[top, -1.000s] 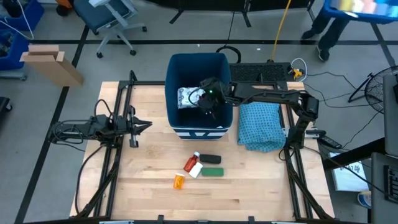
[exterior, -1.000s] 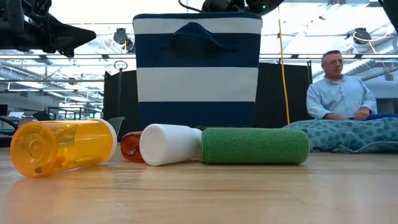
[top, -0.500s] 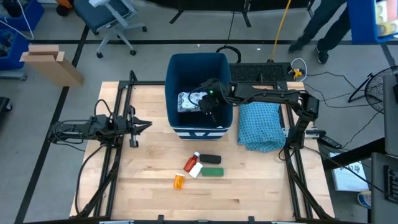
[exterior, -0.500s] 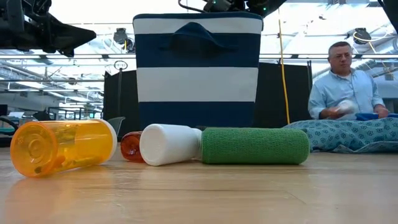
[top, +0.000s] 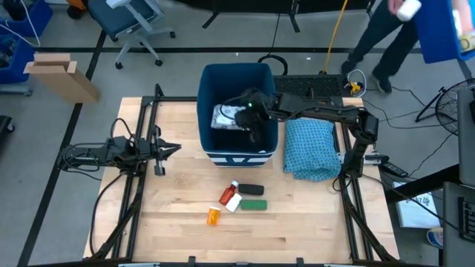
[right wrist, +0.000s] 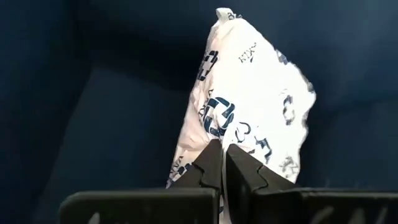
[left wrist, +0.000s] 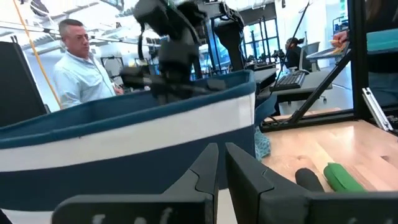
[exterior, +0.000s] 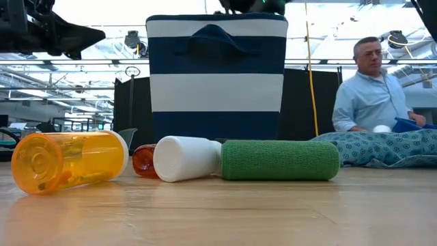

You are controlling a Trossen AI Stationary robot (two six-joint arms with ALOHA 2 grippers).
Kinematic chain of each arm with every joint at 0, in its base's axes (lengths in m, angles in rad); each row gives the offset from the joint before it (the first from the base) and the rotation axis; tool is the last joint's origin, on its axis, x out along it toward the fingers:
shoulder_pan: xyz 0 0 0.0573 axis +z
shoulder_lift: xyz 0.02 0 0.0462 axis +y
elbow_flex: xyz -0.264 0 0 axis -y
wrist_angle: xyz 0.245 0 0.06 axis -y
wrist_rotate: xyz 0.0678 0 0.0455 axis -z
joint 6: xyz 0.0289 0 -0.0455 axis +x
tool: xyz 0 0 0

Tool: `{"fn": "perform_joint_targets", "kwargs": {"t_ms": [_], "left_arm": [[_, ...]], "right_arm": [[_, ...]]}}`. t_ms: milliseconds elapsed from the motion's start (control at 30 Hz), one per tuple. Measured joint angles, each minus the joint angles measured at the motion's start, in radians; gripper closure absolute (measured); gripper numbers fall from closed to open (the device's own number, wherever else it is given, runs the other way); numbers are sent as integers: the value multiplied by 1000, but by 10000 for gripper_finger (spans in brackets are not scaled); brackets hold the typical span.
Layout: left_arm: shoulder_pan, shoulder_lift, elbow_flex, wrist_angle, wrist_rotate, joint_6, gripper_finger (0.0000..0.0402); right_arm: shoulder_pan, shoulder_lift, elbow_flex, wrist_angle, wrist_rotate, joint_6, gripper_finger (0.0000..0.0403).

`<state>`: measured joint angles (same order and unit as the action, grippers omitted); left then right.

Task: Pick & place medical supplies in basket/bin
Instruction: Put the mailer bag into the blue bin

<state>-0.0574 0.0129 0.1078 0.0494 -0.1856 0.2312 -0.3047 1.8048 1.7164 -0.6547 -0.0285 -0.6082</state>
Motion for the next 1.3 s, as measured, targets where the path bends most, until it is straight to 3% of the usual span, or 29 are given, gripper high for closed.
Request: {"fn": "perform_joint_targets", "kwargs": {"t_ms": [167, 267, 533, 667, 833, 1300], "left_arm": [[0, 0, 0, 15, 0, 1, 369], [0, 0, 0, 14, 0, 1, 369], [0, 0, 0, -3, 1, -1, 369], [0, 0, 0, -5, 1, -5, 369], [0, 0, 0, -5, 2, -24, 369], [0, 0, 0, -9, 2, -36, 369]], "right_arm": [[-30, 102, 234, -154, -1, -2, 403], [-50, 178, 309, -289, 3, 12, 403], [-57, 349, 314, -366, -8, 86, 403], [-39, 415, 315, -368, -78, 66, 403], [-27, 475, 315, -396, -86, 40, 403], [-40, 491, 300, -372, -107, -2, 396]]}}
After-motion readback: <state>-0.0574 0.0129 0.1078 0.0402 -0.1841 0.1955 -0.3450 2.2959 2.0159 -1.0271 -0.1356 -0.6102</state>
